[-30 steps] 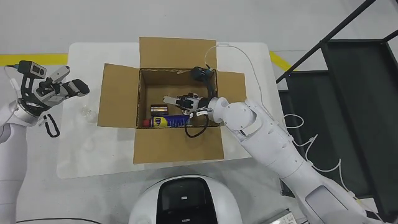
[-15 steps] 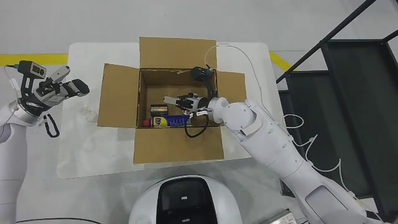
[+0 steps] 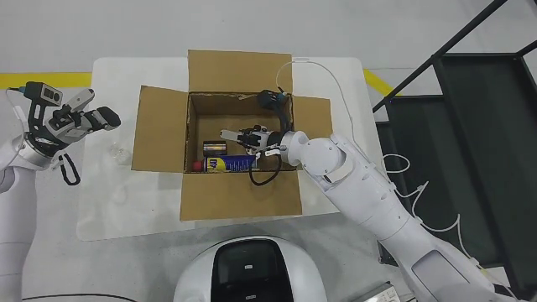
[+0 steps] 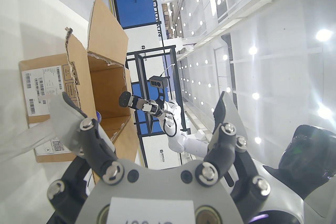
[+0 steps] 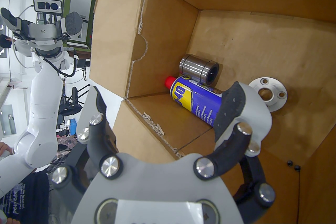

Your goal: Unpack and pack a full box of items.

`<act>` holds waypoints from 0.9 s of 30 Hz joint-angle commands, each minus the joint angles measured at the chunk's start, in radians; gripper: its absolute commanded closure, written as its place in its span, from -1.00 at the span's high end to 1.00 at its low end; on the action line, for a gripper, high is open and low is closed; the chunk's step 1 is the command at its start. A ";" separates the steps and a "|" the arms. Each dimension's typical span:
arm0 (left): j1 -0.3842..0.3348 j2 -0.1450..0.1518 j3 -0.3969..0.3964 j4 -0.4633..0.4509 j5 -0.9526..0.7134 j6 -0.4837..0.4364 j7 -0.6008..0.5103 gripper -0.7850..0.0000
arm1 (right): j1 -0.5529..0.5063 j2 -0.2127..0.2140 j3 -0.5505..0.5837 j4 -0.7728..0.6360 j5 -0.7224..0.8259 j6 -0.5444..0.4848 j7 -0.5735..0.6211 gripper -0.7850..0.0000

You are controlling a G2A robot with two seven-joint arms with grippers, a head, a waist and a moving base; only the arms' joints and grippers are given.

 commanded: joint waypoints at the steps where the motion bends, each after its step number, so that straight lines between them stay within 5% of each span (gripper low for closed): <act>1: 0.000 0.000 0.000 0.000 0.000 0.000 0.000 1.00 | 0.000 0.000 0.000 0.000 0.000 0.000 0.000 1.00; 8: 0.000 0.000 0.000 0.000 0.000 0.000 0.000 1.00 | -0.002 -0.001 -0.001 -0.003 0.008 -0.006 0.002 1.00; 16: 0.000 0.000 0.000 0.000 0.000 0.000 0.000 1.00 | 0.101 0.001 -0.001 0.072 0.005 -0.233 0.192 1.00; 20: 0.000 0.000 0.000 0.000 0.000 0.000 0.000 1.00 | 0.200 -0.005 -0.056 0.124 -0.136 -0.335 0.290 1.00; 27: 0.000 0.000 0.000 0.000 0.000 0.000 0.000 1.00 | 0.290 -0.029 -0.163 0.216 -0.302 -0.530 0.263 1.00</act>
